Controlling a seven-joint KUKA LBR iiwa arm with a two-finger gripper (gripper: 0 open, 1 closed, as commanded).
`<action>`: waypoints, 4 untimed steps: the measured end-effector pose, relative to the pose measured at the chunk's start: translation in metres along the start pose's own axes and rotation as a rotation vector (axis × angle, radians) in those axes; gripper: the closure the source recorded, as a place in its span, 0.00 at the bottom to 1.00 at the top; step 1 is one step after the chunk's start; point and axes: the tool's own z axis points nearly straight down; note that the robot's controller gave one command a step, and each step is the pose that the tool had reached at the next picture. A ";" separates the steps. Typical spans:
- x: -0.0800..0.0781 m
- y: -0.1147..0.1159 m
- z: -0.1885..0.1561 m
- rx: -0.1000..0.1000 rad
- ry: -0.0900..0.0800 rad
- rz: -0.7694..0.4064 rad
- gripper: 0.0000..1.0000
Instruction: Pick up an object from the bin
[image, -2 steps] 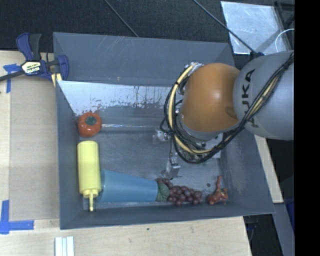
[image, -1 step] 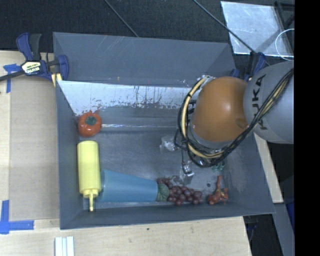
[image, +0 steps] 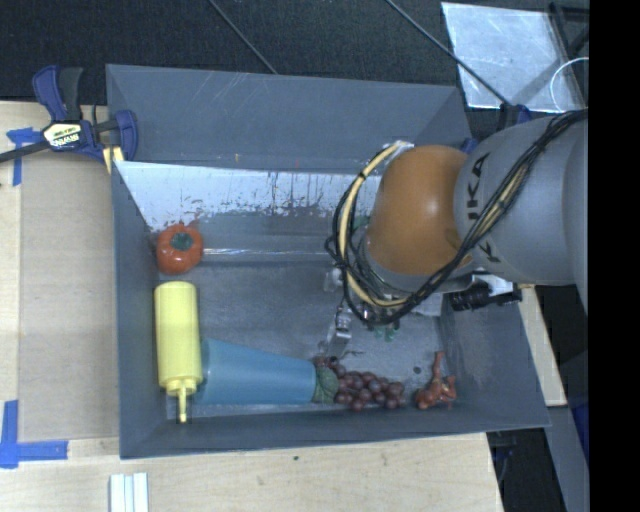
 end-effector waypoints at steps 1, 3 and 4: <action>-0.006 -0.003 -0.008 0.000 0.000 -0.160 0.00; -0.013 0.002 -0.019 0.000 -0.007 -0.192 0.00; -0.034 -0.028 -0.017 -0.003 -0.010 0.053 0.00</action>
Offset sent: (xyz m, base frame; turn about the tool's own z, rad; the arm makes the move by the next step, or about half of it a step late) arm 0.0414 0.0286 -0.0208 0.3402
